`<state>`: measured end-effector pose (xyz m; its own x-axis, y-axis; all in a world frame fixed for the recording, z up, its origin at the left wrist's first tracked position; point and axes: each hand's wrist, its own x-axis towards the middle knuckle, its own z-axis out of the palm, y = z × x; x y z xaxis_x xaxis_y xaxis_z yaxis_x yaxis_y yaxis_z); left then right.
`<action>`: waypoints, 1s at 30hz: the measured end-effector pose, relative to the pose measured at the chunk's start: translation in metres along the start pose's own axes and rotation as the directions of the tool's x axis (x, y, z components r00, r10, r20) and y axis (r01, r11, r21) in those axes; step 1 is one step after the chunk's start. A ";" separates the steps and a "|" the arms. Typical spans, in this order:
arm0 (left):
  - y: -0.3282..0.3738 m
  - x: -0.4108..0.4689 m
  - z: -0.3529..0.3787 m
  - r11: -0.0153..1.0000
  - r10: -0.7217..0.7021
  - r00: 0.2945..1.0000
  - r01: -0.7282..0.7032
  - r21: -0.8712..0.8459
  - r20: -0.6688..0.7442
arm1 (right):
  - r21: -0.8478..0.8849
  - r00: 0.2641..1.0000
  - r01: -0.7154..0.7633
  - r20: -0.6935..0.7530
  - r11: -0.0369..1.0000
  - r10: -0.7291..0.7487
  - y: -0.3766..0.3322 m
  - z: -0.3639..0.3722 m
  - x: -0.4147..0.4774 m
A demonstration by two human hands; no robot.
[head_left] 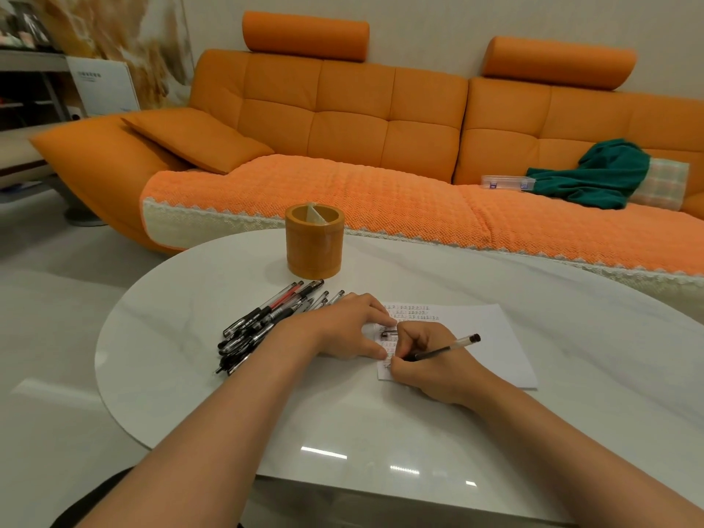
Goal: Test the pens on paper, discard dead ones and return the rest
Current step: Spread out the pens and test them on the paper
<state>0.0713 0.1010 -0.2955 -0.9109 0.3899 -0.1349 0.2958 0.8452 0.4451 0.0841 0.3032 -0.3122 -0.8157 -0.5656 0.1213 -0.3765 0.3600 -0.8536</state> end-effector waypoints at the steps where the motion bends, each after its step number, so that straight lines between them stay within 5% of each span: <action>1: 0.000 -0.001 0.000 1.000 -0.002 1.000 0.002 0.000 -0.002 | 0.005 1.000 -0.001 0.001 1.000 0.001 -0.001 0.000 0.000; 25: 0.002 -0.001 0.000 1.000 -0.007 1.000 0.007 0.001 -0.002 | 0.000 0.999 -0.030 0.038 1.000 0.030 -0.005 -0.001 -0.003; 30: 0.001 -0.002 0.001 1.000 -0.017 1.000 0.017 -0.008 -0.009 | 0.176 0.986 -0.082 -0.128 0.981 0.105 -0.005 -0.008 -0.003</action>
<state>0.0738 0.1018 -0.2954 -0.9183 0.3724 -0.1343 0.2784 0.8487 0.4498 0.0853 0.3091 -0.3044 -0.9005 -0.4245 0.0947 -0.2251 0.2685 -0.9366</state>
